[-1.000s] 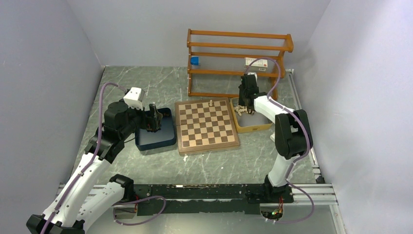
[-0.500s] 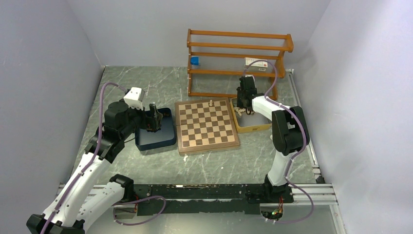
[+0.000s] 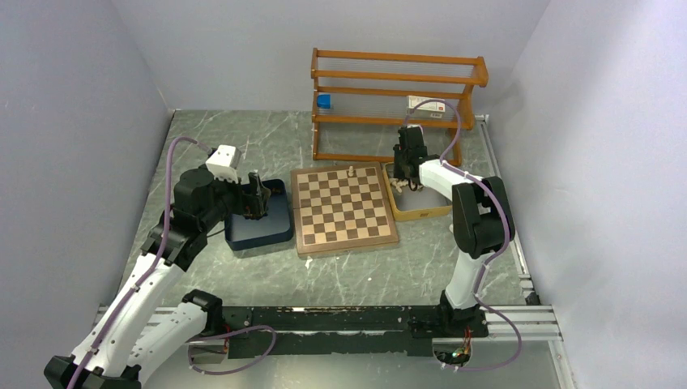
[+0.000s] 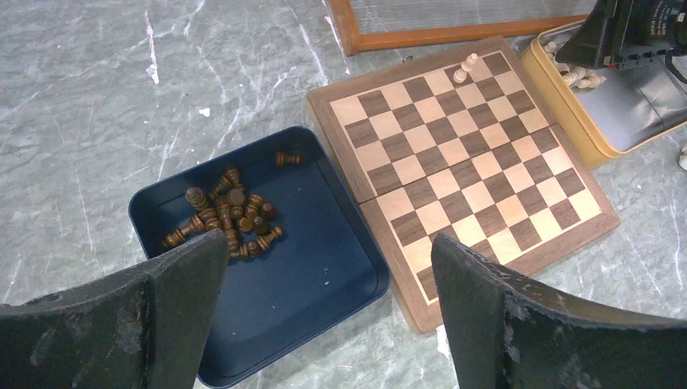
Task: Set up the chess pieces on the board
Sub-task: Pick up the chess piece from the storage box.
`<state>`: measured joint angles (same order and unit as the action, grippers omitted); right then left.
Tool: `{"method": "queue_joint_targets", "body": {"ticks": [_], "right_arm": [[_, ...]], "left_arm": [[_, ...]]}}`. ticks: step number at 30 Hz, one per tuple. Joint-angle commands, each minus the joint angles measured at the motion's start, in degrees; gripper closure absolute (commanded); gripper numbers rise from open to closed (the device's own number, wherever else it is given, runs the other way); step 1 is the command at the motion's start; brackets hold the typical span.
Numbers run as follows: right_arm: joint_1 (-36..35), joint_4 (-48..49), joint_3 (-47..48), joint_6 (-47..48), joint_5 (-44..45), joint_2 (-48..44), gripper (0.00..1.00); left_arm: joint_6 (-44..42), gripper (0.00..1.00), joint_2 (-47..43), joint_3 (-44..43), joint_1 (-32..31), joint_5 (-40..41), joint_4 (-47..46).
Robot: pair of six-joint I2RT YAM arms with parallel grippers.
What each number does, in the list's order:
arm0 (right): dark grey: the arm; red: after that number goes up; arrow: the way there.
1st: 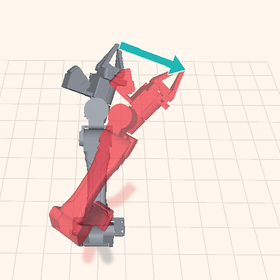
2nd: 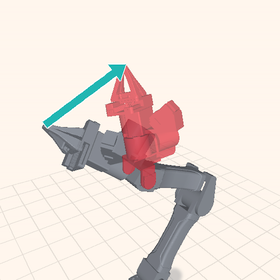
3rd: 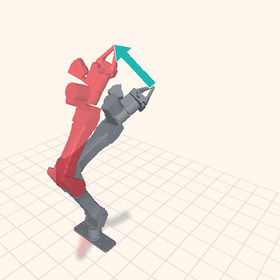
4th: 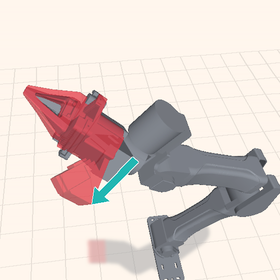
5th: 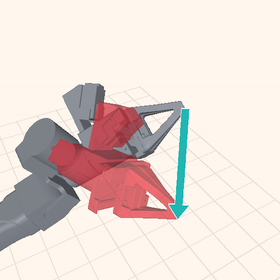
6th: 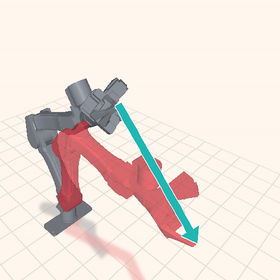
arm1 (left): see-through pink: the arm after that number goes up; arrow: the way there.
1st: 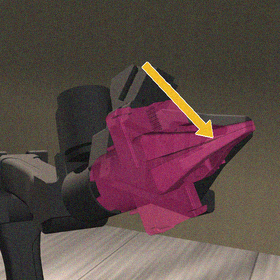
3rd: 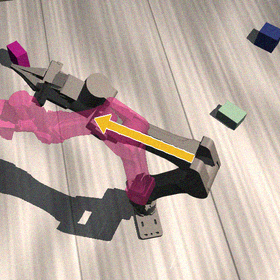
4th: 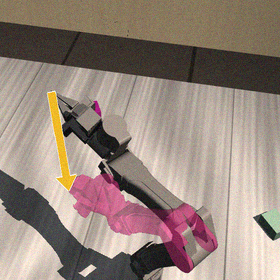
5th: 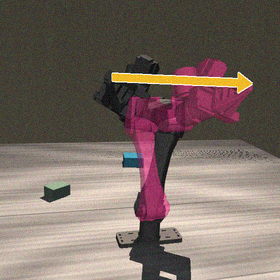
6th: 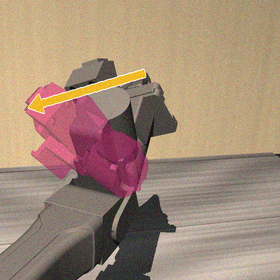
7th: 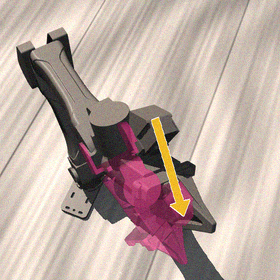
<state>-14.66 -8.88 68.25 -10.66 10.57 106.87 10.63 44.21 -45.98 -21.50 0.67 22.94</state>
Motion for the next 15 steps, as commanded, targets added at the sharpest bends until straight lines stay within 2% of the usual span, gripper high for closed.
{"method": "queue_joint_targets", "body": {"ticks": [1, 15], "right_arm": [[-0.4, -0.1, 1.5, -0.4, 0.9, -2.0, 0.7], [-1.7, -0.6, 2.1, -0.7, 1.9, -0.8, 0.67]], "left_arm": [[-0.8, 0.0, -0.4, 0.4, -0.3, -0.1, -1.3], [-0.8, 0.0, -0.5, 0.3, -0.3, -0.1, -1.2]]}}
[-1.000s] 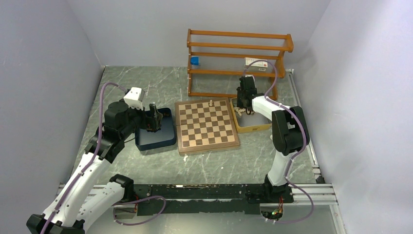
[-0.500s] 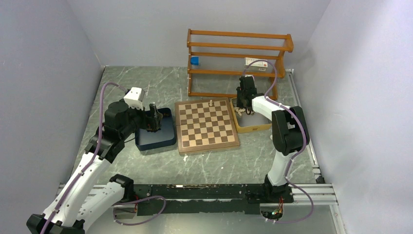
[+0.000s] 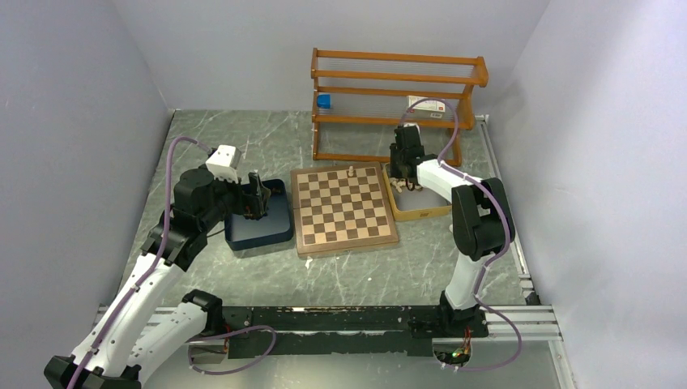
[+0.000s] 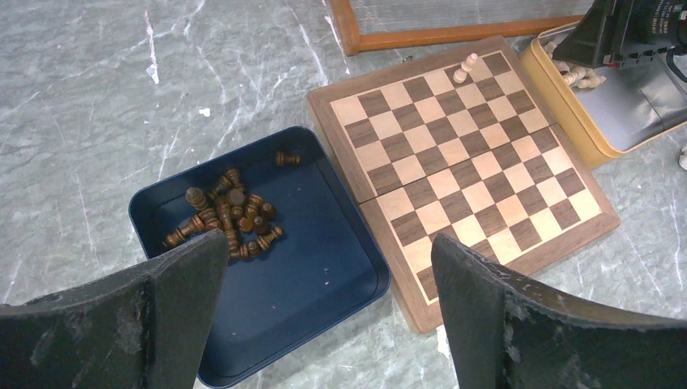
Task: Set up the chess pieces on the board
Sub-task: Pick up the chess piece from the storage box.
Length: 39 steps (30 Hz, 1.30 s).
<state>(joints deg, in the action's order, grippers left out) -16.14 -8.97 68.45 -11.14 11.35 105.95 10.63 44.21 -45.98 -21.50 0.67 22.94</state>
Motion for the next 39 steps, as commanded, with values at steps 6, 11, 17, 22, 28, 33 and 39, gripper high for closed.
{"method": "queue_joint_targets", "body": {"ticks": [6, 11, 17, 22, 28, 33, 39], "right_arm": [[-0.3, -0.5, 2.2, 0.1, 2.0, 1.5, 0.67], [-0.2, -0.5, 2.5, 0.1, 1.7, 2.5, 0.67], [-0.3, 0.0, 2.3, -0.1, 1.1, 2.9, 0.69], [-0.2, 0.1, 2.3, 0.2, 1.3, 3.1, 0.77], [-0.3, -0.7, 2.5, 0.3, 2.3, 1.4, 0.85], [-1.0, -4.1, 4.3, -0.2, 5.2, -0.5, 0.86], [-2.5, -7.8, 7.6, -0.3, 8.2, -2.5, 0.88]], "left_arm": [[-0.8, 0.0, -0.5, 0.3, -0.3, -0.1, -1.1], [-0.9, 0.0, -0.5, 0.3, -0.3, -0.1, -1.1], [-0.9, 0.0, -0.5, 0.3, -0.3, -0.1, -1.1], [-0.9, 0.0, -0.5, 0.3, -0.3, -0.1, -1.1], [-0.8, 0.0, -0.5, 0.3, -0.3, -0.1, -1.1], [-0.8, 0.0, -0.4, 0.3, -0.3, -0.1, -1.2], [-0.9, 0.0, -0.3, 0.4, -0.3, -0.1, -1.3]]}}
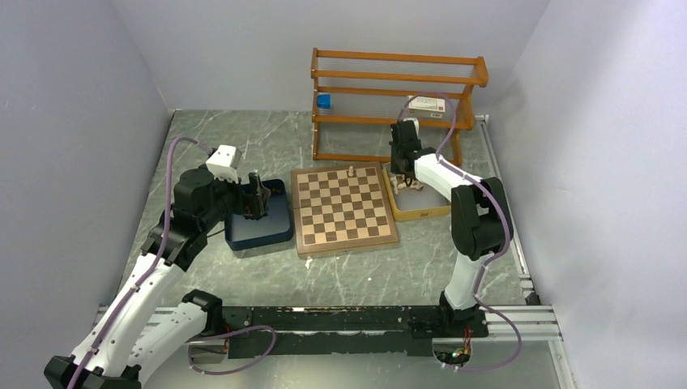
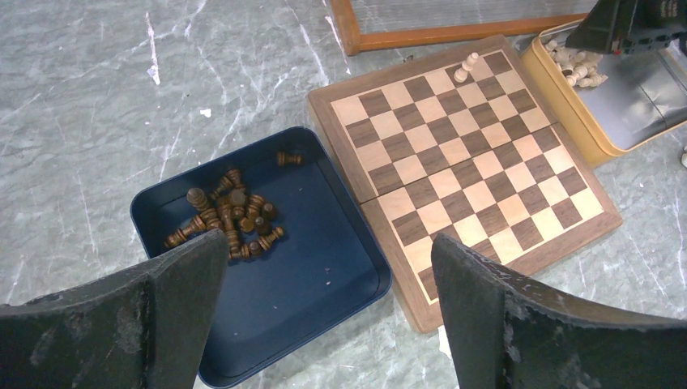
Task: Set up the chess pieces on the board
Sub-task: Pick up the chess piece from the storage box, then place the chess piece on the chessboard.
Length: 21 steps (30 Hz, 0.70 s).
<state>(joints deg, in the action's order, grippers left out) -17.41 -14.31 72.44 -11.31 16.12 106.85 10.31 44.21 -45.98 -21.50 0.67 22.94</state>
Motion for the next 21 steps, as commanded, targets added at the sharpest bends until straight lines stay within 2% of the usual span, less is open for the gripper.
{"method": "queue_joint_targets", "body": {"ticks": [1, 9, 21], "right_arm": [[-1.4, -3.1, 4.1, -0.1, 3.8, -3.6, 0.88], [-4.9, -6.2, 8.2, -0.4, 3.8, -5.2, 0.88], [-17.0, -5.9, 16.8, -2.0, -0.9, -1.1, 0.88]], "left_arm": [[-0.5, 0.0, -0.3, 0.4, -0.3, -0.1, -1.3], [-0.5, 0.0, -0.4, 0.2, -0.3, -0.1, -1.2], [-0.7, 0.0, -0.6, -0.3, -0.3, 0.2, -0.6]]}}
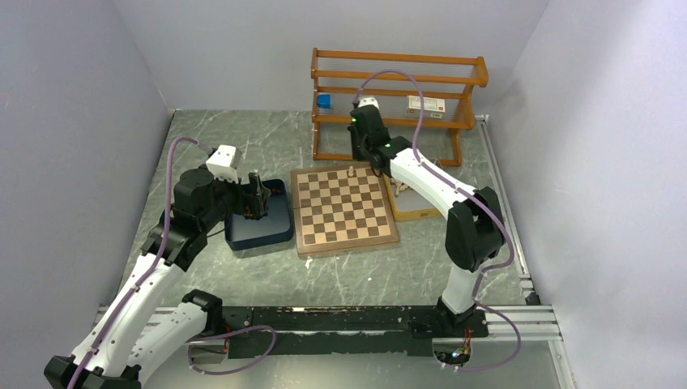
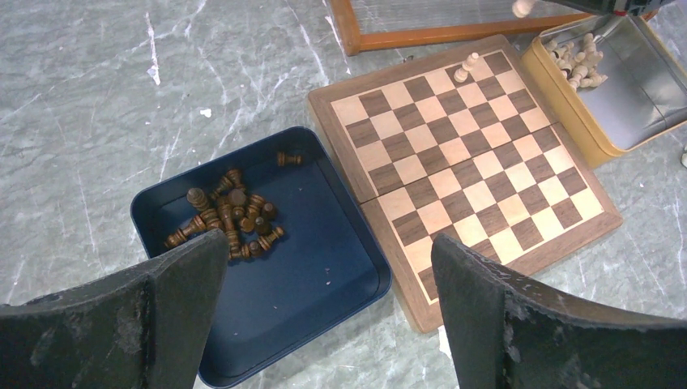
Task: Set up the chess pieces on the board
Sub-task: Place the chess piece on the chessboard.
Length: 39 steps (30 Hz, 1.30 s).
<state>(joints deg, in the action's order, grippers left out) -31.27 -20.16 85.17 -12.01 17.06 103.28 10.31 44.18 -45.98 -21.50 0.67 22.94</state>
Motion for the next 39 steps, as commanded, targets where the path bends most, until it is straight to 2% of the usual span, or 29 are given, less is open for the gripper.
{"method": "queue_joint_targets", "body": {"ticks": [1, 17, 39], "right_arm": [[-4.0, -0.1, 5.1, -1.5, -2.1, 3.4, 0.88], [-13.8, -3.9, 19.9, -2.2, -3.8, 19.7, 0.87], [-14.8, -9.5, 30.3, -2.3, -3.1, 30.9, 0.85]], "left_arm": [[-0.7, 0.0, -0.7, -0.4, -0.3, 0.4, -0.5], [-0.8, 0.0, -0.6, -0.4, -0.2, 0.9, -0.3], [-0.7, 0.0, -1.1, -0.3, -0.2, 0.5, -0.5]]}}
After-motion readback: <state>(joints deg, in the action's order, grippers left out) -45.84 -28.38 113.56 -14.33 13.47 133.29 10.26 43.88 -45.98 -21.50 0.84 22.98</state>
